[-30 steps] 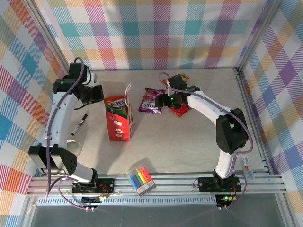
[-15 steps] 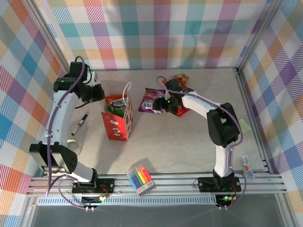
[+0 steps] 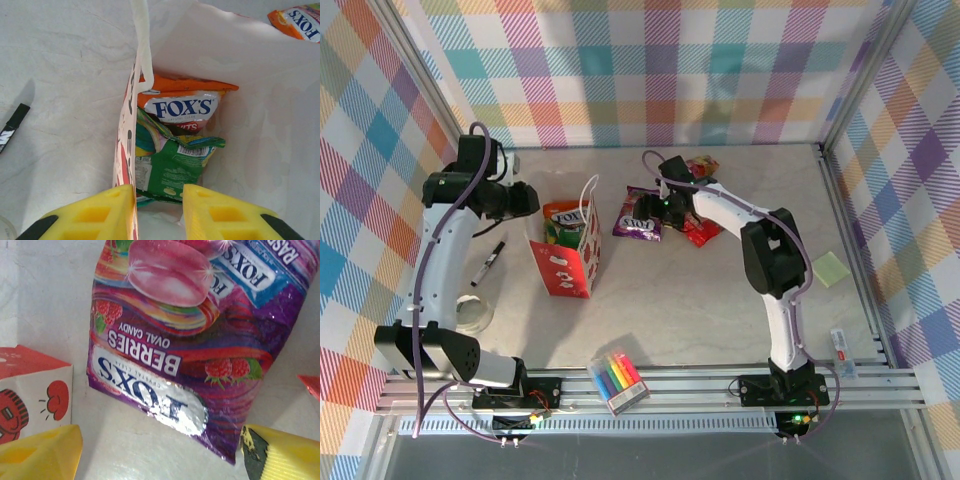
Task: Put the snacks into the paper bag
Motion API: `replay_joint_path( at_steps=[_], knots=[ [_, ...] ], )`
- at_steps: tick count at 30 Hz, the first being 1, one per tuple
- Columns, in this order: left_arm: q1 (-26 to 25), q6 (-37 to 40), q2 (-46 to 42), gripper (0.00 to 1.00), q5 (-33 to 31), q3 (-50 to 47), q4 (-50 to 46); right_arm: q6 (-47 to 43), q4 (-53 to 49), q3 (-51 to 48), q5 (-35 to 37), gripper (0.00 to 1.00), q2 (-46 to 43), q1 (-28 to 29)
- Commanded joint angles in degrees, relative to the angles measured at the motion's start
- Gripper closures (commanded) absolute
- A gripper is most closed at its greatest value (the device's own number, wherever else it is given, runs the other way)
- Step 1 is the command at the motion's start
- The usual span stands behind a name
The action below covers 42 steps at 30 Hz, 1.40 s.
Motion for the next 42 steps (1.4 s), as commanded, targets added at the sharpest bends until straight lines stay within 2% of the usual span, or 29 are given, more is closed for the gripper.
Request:
replay_joint_path(
  at_steps=[1, 10, 27, 35, 38, 42],
  knots=[
    [0.4, 1.2, -1.5, 0.68, -1.0, -1.2, -1.6, 0.3, -3.2, 2.1, 1.2, 0.17, 1.7, -0.3],
    [0.4, 1.3, -1.5, 0.66, -1.3, -1.7, -1.2, 1.0, -3.5, 0.4, 2.7, 0.15, 1.8, -0.4],
    [0.4, 1.3, -2.5, 0.65, -1.9, -1.6, -2.0, 4.1, -1.0, 4.5, -0.3, 0.16, 6.8, -0.3],
    [0.4, 1.2, -2.0, 0.64, -2.0, -3.0, -1.4, 5.4, -1.6, 7.1, -1.1, 0.20, 8.8, 0.4],
    [0.4, 1.3, -2.1, 0.64, -2.1, -3.3, -1.3, 5.8, -1.9, 7.9, -1.0, 0.25, 9.5, 0.6],
    [0.4, 1.3, -2.2, 0.64, -2.1, -3.6, -1.2, 5.7, -3.3, 9.1, 0.2, 0.43, 10.4, 0.9]
  ],
)
